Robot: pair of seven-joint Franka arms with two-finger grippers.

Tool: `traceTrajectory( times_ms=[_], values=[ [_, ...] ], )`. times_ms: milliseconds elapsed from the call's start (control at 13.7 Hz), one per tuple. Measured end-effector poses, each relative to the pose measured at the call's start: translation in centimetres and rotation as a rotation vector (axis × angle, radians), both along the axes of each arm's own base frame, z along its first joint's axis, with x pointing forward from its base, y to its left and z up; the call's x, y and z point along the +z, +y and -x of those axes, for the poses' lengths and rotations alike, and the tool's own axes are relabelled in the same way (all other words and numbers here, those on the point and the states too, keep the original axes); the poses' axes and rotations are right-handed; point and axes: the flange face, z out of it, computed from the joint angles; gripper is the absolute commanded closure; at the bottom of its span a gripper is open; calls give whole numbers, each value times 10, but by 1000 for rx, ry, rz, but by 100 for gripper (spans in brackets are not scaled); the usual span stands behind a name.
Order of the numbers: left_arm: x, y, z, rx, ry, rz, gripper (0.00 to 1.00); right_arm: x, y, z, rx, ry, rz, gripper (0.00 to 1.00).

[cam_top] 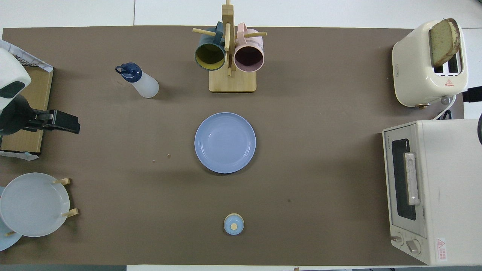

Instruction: Put bread on plate and add seasoning

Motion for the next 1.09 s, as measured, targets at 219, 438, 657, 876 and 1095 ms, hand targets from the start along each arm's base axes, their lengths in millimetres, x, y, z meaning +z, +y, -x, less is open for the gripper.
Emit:
traceTrajectory(
  times_ms=[219, 438, 657, 876, 1095],
  values=[
    [-15, 0, -2, 2, -55, 6, 0, -23, -21, -29, -10, -86, 21, 0],
    [-44, -3, 5, -2, -147, 14, 0, -65, -29, -64, -21, -153, 28, 0],
    [-75, -18, 19, -32, -235, 25, 0, -104, -36, -93, -21, -231, 40, 1],
    [-114, -36, 25, -65, -335, 43, 0, -129, -37, -109, -14, -274, 45, 12],
    [-172, -44, 35, -84, -474, 69, 0, -143, -37, -115, -12, -287, 46, 48]
  ],
)
